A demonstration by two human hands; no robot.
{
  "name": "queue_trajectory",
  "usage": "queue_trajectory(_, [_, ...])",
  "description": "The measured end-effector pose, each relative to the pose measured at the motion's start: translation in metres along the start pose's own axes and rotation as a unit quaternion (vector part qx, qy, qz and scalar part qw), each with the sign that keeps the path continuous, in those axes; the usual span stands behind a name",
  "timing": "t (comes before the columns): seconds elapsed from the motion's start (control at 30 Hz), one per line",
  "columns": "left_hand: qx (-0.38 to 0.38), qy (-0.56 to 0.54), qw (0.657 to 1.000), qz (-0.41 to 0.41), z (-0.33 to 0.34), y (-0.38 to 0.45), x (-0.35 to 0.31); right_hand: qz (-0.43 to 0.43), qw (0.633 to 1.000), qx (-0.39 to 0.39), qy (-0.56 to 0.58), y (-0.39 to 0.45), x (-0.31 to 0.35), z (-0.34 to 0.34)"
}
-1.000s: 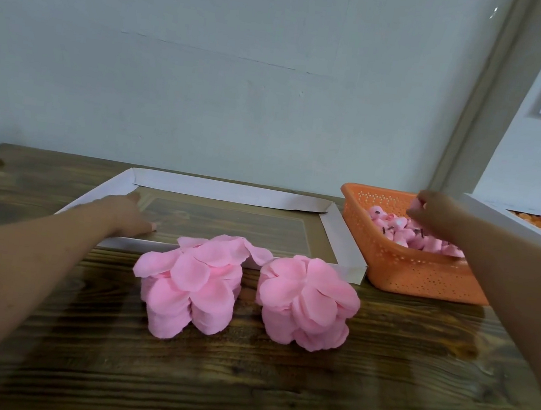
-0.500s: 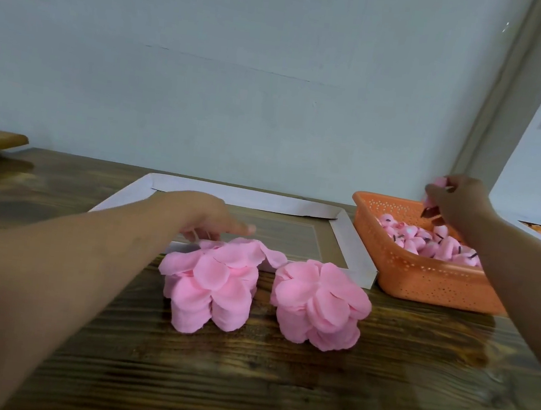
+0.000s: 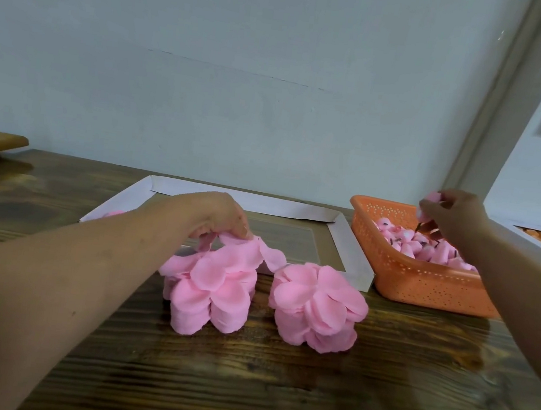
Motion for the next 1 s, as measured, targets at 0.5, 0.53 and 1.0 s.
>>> queue_trajectory(0.5, [-0.021, -0.396, 0.914, 0.09, -0.022, -0.055, -0.02, -0.039, 0.987, 0.059, 0.147, -0.045, 0.041, 0.045])
queue_trajectory(0.53, [-0.018, -0.423, 0.901, 0.093, -0.019, -0.06, -0.022, -0.04, 0.983, 0.069, 0.167, -0.051, 0.047, 0.051])
queue_trajectory(1.0, [-0.069, -0.326, 0.94, 0.068, 0.015, -0.085, -0.042, -0.174, 0.907, 0.21, 0.32, -0.12, 0.12, 0.086])
Point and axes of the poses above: each hand's wrist, its own y-axis towards the middle knuckle, its own z-axis out of the palm, x = y × z, the point moved 8 cm from there along y, towards the middle knuckle, and after that the axes turned 13 degrees about y, right-handed, at the moved point
